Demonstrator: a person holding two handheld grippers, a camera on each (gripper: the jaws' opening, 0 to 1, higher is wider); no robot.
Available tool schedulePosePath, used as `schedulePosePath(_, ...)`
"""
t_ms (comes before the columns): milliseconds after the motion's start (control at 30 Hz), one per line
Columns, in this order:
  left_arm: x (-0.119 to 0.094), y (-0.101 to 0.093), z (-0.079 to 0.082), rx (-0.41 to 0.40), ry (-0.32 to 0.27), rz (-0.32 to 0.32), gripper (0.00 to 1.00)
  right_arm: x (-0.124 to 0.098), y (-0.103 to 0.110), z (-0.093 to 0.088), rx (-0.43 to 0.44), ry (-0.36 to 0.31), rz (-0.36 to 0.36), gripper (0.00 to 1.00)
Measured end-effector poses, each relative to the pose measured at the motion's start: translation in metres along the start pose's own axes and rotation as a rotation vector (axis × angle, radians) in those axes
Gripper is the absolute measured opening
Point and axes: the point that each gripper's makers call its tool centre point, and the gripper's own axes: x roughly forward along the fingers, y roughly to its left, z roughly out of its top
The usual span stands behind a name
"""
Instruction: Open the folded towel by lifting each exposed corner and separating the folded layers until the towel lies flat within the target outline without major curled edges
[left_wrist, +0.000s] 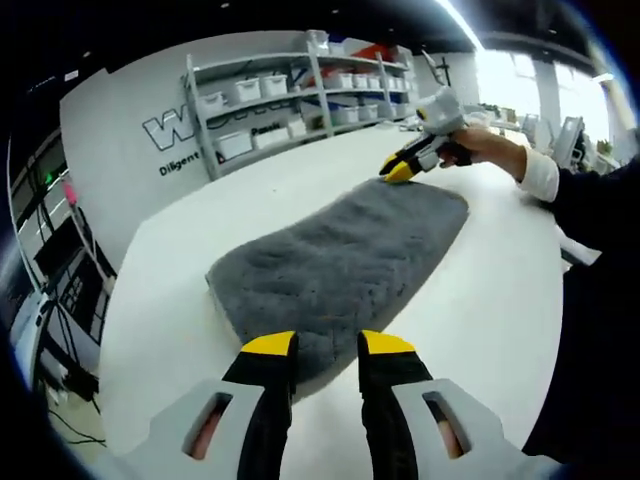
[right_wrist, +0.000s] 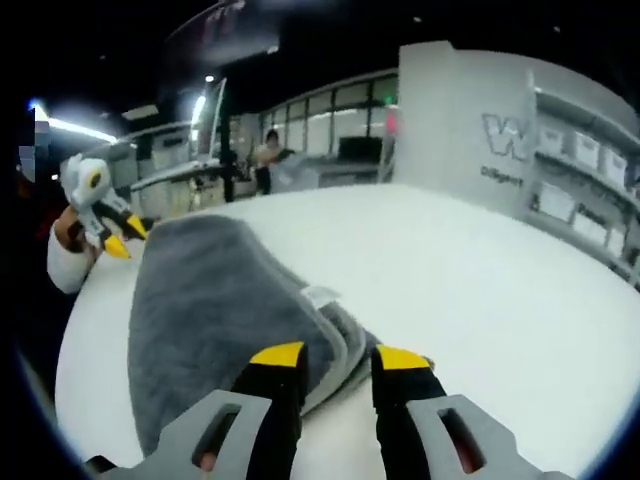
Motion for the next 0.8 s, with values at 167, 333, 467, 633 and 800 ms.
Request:
schedulePosePath(167,0.005,0.005,-0.01,-0.036,0.036,0.0,0.22,0.004,0.001,-0.005,0.047,-0.002,0.025,0.19)
schedulePosePath(333,0.01,0.005,-0.017,-0.058,0.06,-0.015,0.2,0.005,0.008,-0.007,0.138,-0.013,0.074,0.07)
schedulePosePath(467,0.014,0.011,-0.022,-0.057,0.088,0.018,0.17,-0.001,0.007,-0.002,0.133,-0.034,0.077,0.02)
schedulePosePath(633,0.016,0.012,-0.024,-0.078,0.081,0.021,0.17,-0.01,0.015,0.006,0.148,-0.07,0.109,0.01)
schedulePosePath(800,0.015,0.011,-0.024,-0.089,0.069,0.021,0.16,-0.015,0.021,0.011,0.148,-0.09,0.13,0.01)
